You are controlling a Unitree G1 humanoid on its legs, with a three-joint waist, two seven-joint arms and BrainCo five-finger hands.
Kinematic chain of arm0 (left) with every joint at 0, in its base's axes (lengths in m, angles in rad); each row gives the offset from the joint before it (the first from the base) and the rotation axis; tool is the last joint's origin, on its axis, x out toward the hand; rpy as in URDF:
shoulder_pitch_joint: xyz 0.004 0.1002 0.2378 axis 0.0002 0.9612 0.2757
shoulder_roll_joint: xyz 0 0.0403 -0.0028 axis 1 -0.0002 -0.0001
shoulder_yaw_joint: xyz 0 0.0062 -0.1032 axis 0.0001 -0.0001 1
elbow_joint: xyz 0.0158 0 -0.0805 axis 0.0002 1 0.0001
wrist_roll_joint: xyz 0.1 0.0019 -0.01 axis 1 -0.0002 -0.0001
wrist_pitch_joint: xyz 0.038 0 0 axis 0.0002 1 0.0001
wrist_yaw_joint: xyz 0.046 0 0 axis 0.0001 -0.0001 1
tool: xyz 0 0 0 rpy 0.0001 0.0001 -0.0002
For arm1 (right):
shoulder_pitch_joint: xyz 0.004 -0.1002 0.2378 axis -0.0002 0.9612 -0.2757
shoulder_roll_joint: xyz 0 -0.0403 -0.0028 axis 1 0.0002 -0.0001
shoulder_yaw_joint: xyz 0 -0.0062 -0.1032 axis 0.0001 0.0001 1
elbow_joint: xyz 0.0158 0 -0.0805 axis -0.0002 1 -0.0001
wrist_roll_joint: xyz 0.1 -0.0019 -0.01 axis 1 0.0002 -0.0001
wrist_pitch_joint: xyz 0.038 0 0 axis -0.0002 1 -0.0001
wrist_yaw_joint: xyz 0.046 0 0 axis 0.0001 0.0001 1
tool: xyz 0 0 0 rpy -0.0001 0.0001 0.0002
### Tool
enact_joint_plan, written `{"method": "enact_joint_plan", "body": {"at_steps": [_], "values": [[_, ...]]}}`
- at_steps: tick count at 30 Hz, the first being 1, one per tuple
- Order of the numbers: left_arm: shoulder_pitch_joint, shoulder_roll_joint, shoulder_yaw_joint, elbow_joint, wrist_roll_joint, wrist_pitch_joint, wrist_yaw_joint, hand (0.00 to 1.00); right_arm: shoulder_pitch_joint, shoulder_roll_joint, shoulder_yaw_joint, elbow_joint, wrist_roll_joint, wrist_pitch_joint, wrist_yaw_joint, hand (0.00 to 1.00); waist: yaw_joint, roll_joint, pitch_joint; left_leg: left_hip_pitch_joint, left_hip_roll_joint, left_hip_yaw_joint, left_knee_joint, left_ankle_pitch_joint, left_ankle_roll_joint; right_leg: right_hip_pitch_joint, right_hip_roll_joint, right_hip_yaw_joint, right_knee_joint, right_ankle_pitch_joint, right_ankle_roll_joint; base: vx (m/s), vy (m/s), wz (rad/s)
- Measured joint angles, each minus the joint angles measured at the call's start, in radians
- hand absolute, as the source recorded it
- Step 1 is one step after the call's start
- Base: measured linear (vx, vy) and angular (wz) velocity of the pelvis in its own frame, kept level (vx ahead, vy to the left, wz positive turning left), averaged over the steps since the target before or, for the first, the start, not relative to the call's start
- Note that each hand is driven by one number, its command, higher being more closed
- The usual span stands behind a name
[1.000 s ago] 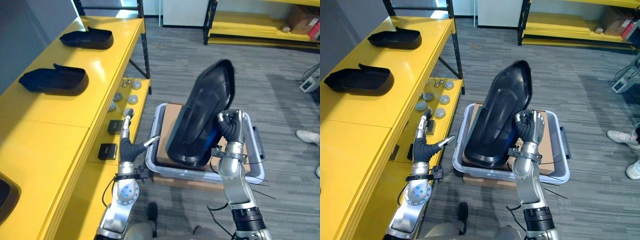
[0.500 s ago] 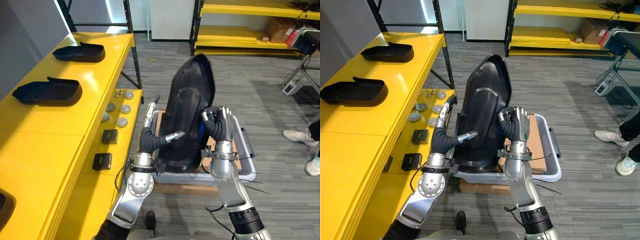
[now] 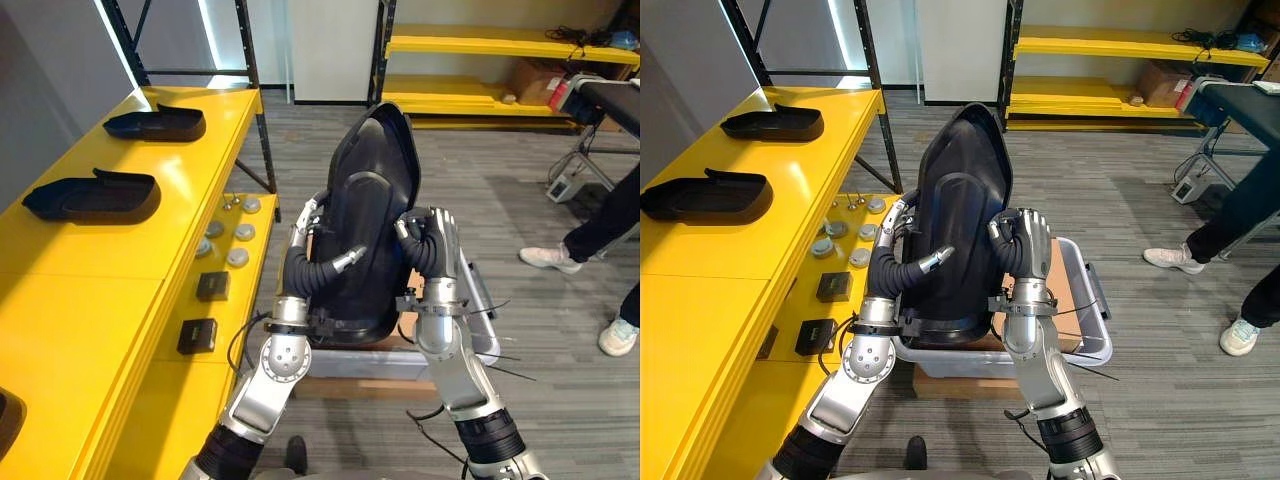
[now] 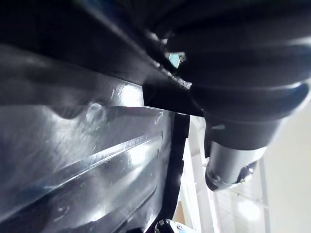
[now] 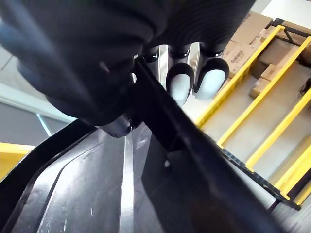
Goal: Walk over and take plastic housings, then place them on the shelf
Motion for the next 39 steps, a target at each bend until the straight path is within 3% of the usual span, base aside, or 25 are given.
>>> {"method": "enact_joint_plan", "body": {"at_steps": [2,3,12,23,29,39], "values": [[0.0,0.009,0.008,0.01,-0.017,0.005,0.001,1.0,0.0,-0.011,0.016,0.0,0.002,0.0,0.0,1.0,0.001,0.0,-0.012,0.0,0.0,0.003,0.0,0.0,0.0,-0.001,0.0,0.006,0.0,0.0,0.0,0.0,-0.002,-0.02],[0.001,0.015,0.008,0.01,-0.025,0.011,0.001,1.0,0.0,-0.012,0.022,-0.006,0.009,0.0,0.0,0.0,0.001,-0.001,-0.014,0.0,0.0,0.003,0.0,0.0,0.0,-0.001,0.0,0.006,0.0,0.001,0.001,0.0,0.0,0.0],[0.022,0.042,0.01,0.011,-0.026,0.02,0.0,1.0,-0.012,-0.023,0.052,-0.048,0.061,-0.005,0.0,0.0,0.001,-0.002,-0.015,0.001,0.001,0.014,0.0,0.0,0.0,-0.006,0.0,0.013,-0.002,0.007,-0.001,0.0,-0.001,-0.03],[0.051,0.029,0.032,0.032,-0.026,0.039,-0.035,1.0,-0.044,-0.024,0.057,-0.133,0.193,-0.102,0.028,0.0,0.001,-0.006,-0.023,0.0,0.003,0.02,-0.001,-0.004,-0.006,-0.007,0.0,0.015,-0.004,0.01,-0.005,0.0,-0.001,-0.01],[0.121,0.023,0.048,0.032,-0.015,0.043,-0.087,1.0,-0.026,-0.01,-0.174,-0.217,0.327,-0.145,0.012,0.0,-0.003,-0.006,-0.023,0.0,0.001,0.021,-0.001,-0.005,-0.006,0.002,0.0,0.012,-0.019,0.016,-0.004,0.0,-0.001,0.01],[0.178,-0.019,0.177,0.023,-0.016,0.048,-0.089,1.0,0.126,-0.006,-0.482,-0.224,0.504,-0.177,-0.003,0.0,-0.01,-0.005,-0.024,-0.003,0.0,0.022,-0.001,-0.005,-0.006,0.004,-0.001,0.01,-0.034,0.02,-0.002,0.0,0.0,0.0]]}}
